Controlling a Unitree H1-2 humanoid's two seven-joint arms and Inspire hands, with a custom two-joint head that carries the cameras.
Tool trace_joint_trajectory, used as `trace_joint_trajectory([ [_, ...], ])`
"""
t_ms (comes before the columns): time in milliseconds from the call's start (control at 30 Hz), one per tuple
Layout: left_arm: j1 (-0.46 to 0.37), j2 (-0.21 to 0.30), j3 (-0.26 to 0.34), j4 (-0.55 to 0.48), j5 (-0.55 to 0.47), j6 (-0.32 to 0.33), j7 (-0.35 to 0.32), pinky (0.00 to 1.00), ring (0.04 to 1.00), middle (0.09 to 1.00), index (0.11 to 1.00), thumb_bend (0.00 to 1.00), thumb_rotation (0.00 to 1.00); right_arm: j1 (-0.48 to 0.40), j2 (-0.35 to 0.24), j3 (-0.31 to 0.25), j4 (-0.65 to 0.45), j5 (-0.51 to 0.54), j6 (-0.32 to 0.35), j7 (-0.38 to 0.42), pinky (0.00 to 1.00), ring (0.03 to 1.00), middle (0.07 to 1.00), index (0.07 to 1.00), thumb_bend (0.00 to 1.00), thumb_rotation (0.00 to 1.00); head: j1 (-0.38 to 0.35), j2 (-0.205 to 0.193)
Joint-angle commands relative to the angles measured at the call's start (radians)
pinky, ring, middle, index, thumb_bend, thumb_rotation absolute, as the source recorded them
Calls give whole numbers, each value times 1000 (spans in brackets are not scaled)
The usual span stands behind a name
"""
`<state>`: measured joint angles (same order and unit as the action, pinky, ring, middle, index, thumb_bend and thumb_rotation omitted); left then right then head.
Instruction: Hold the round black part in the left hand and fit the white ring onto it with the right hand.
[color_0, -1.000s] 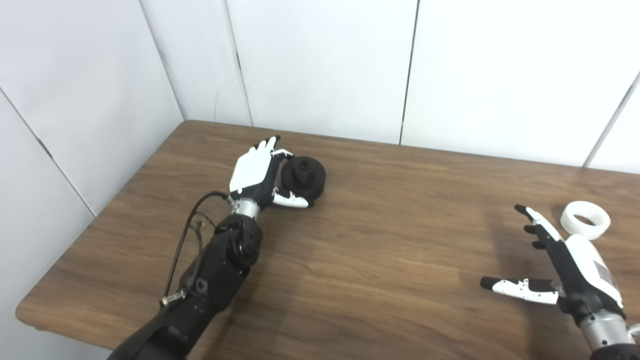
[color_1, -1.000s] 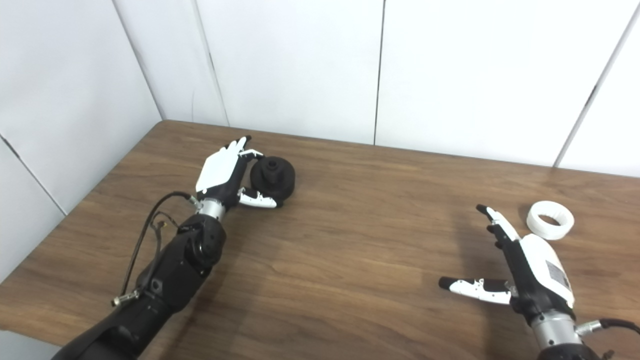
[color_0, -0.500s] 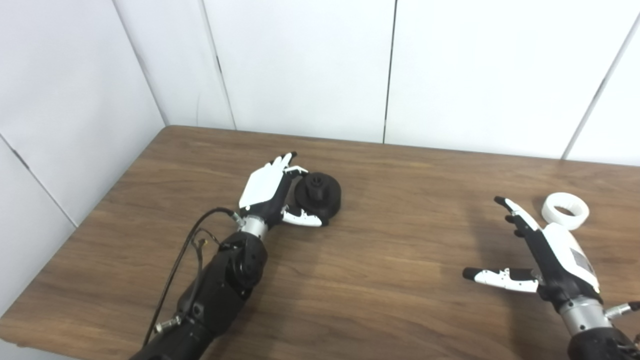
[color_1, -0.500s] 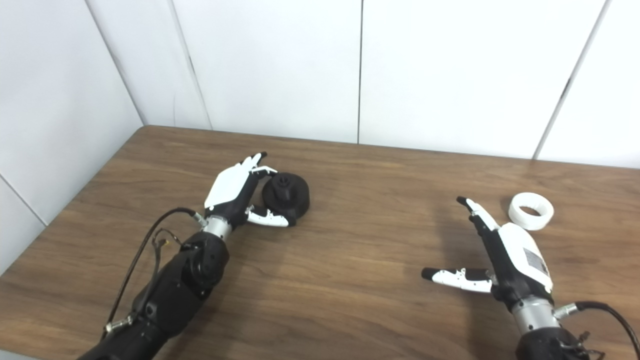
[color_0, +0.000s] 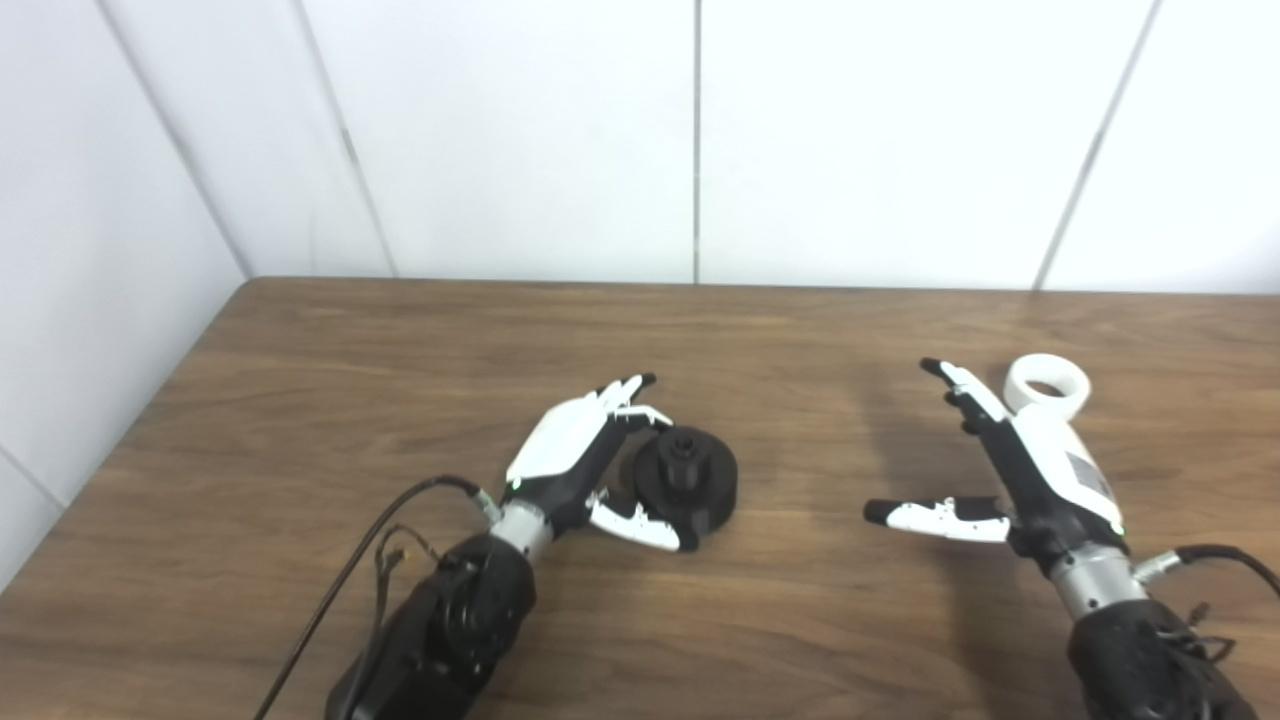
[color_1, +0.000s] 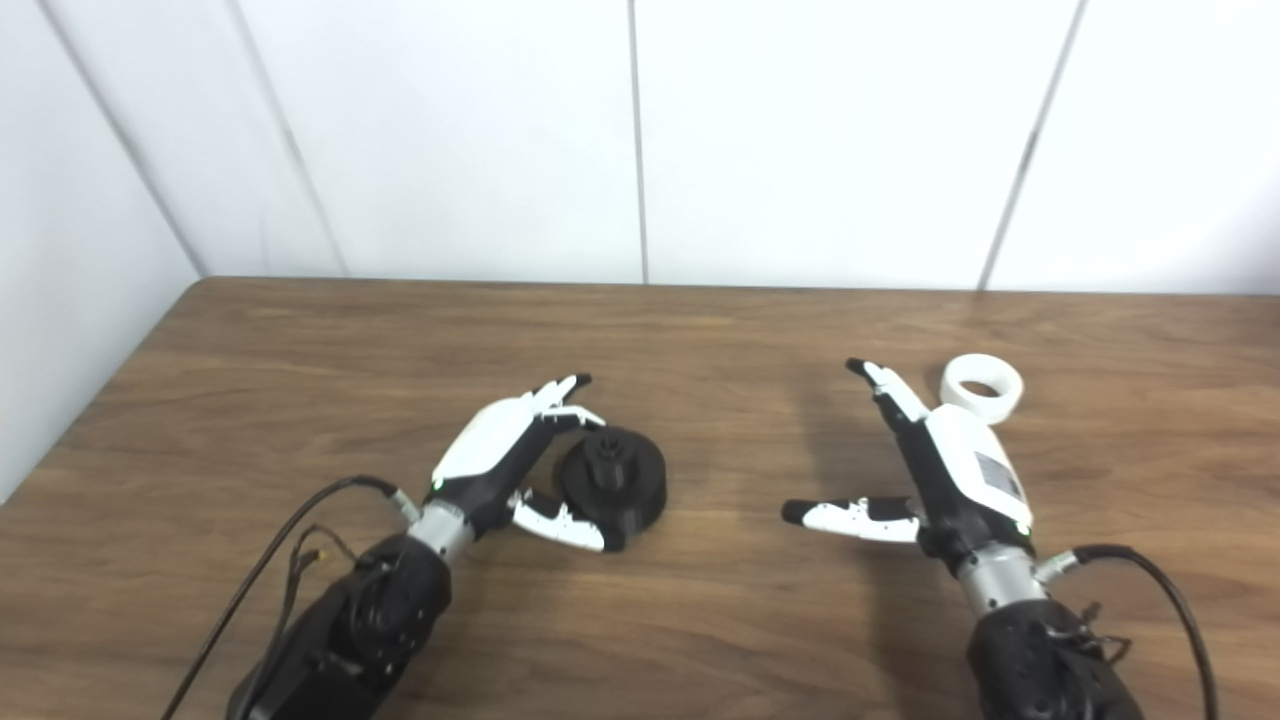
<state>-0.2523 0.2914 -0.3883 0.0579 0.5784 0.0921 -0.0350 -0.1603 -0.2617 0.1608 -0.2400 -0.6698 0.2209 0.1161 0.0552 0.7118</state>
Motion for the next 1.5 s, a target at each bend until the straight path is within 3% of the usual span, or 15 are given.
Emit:
trace_joint_trajectory([
  [0, 13, 2, -15, -46, 21, -17, -26, 1000, 1000, 1000, 605, 982, 368, -45, 2, -6, -44, -7, -1, -4, 815, 889, 954, 941, 923, 474, -15, 3],
  [200, 67, -12, -33, -135, 27, -45, -63, 1000, 1000, 1000, 606, 995, 411, -53, 16, -7, -52, -12, 9, -7, 824, 887, 948, 935, 925, 452, -60, 19],
  [367, 95, -17, -35, -175, 38, -48, -91, 1000, 1000, 1000, 608, 974, 376, -58, 28, 1, -53, -26, 21, -1, 832, 892, 952, 943, 920, 461, -101, 23],
  [500, 114, -17, -33, -190, 43, -61, -95, 1000, 1000, 1000, 605, 966, 339, -57, 42, 14, -65, -43, 50, 14, 860, 902, 957, 952, 918, 461, -172, 20],
  [567, 120, -13, -26, -191, 39, -70, -97, 1000, 1000, 1000, 606, 962, 330, -56, 50, 22, -64, -56, 48, 8, 864, 901, 954, 953, 922, 463, -247, 11],
  [700, 124, 4, -2, -183, 18, -96, -108, 1000, 1000, 1000, 612, 967, 335, -56, 71, 17, -52, -58, 11, -39, 782, 868, 927, 921, 913, 443, -339, -4],
  [867, 121, 17, 20, -164, 0, -129, -120, 1000, 1000, 1000, 616, 955, 347, -62, 77, 1, -48, -81, 19, -75, 748, 864, 932, 905, 844, 442, -368, -6],
  [1067, 117, 12, 26, -146, 1, -153, -124, 1000, 1000, 1000, 615, 952, 350, -71, 38, -39, -66, -123, 39, -84, 739, 868, 935, 888, 816, 451, -361, -10],
  [1300, 113, 5, 37, -136, -3, -162, -129, 1000, 1000, 1000, 615, 955, 347, -120, -53, -111, -54, -197, 67, -75, 806, 894, 950, 885, 866, 448, -369, -13],
  [1467, 113, 8, 48, -136, -3, -161, -133, 1000, 1000, 1000, 614, 952, 337, -174, -118, -127, -12, -229, 101, -38, 803, 900, 957, 901, 914, 497, -379, -15],
])
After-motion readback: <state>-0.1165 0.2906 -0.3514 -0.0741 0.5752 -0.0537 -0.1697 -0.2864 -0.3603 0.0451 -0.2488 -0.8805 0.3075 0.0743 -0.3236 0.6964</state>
